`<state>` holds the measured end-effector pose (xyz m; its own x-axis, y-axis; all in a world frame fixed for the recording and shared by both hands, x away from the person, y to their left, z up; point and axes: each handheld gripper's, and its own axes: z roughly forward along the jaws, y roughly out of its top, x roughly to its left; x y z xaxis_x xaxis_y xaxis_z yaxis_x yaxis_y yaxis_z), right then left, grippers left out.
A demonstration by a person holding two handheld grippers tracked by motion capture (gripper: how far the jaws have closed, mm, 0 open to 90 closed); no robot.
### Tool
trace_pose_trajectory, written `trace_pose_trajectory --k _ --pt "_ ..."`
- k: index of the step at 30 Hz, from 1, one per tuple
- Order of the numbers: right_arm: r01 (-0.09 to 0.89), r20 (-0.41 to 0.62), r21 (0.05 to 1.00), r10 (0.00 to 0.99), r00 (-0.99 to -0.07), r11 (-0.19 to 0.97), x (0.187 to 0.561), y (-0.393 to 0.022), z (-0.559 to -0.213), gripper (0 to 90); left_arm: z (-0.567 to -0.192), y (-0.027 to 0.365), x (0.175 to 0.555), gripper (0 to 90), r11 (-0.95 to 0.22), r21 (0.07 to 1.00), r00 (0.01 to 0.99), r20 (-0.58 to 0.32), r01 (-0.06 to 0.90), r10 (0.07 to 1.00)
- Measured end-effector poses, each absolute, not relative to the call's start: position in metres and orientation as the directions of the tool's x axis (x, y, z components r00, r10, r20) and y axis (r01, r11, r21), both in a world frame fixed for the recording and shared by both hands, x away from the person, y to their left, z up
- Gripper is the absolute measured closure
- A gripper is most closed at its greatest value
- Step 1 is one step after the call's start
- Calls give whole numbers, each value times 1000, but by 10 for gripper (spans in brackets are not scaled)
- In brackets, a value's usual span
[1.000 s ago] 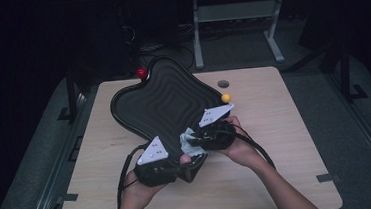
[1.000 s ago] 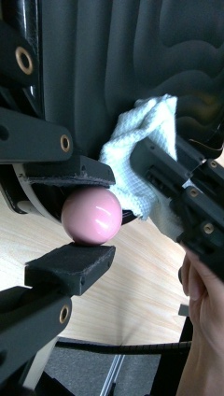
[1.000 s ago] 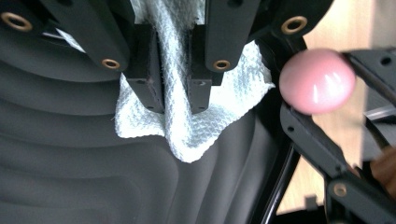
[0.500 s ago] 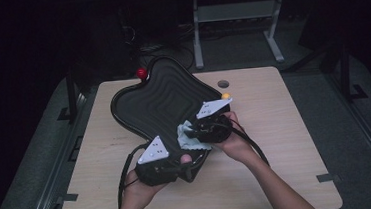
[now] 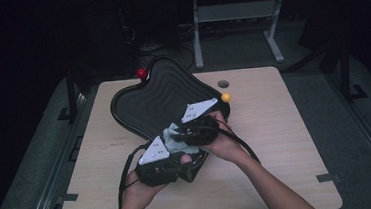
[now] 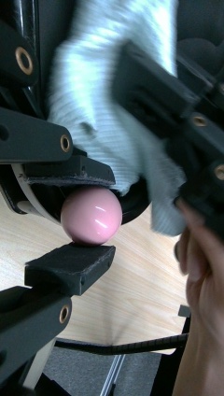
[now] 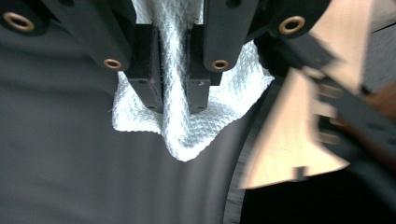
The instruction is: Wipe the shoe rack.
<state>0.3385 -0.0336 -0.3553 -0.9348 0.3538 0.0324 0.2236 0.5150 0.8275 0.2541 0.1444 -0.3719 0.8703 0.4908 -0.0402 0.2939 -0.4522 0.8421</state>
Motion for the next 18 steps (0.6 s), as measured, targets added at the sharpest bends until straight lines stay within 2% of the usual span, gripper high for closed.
trace_pose_trajectory --k 2,4,5,7,10,12,14,18 --pt "202 19 826 333 -943 526 337 -27 -354 783 -372 145 255 600 -452 843 872 -38 291 489" --pt "216 17 831 365 -931 513 343 -30 -352 783 -372 145 254 600 -453 842 870 -39 293 491" --pt "260 36 832 419 -907 490 354 -36 -352 790 -372 144 254 600 -451 843 869 -38 293 493" --pt "270 36 833 440 -897 483 356 -38 -352 789 -372 144 254 600 -451 843 868 -38 294 494" --pt "254 54 837 388 -920 485 349 -30 -352 779 -371 143 253 600 -465 837 872 -27 287 489" --pt "203 33 842 328 -944 500 340 -18 -350 776 -371 143 253 600 -461 839 870 -28 288 492" --pt "205 33 838 328 -944 506 342 -18 -349 777 -371 143 253 600 -462 839 870 -28 288 491" --pt "251 3 838 455 -890 485 363 -30 -347 783 -372 143 253 600 -451 843 869 -39 294 493"
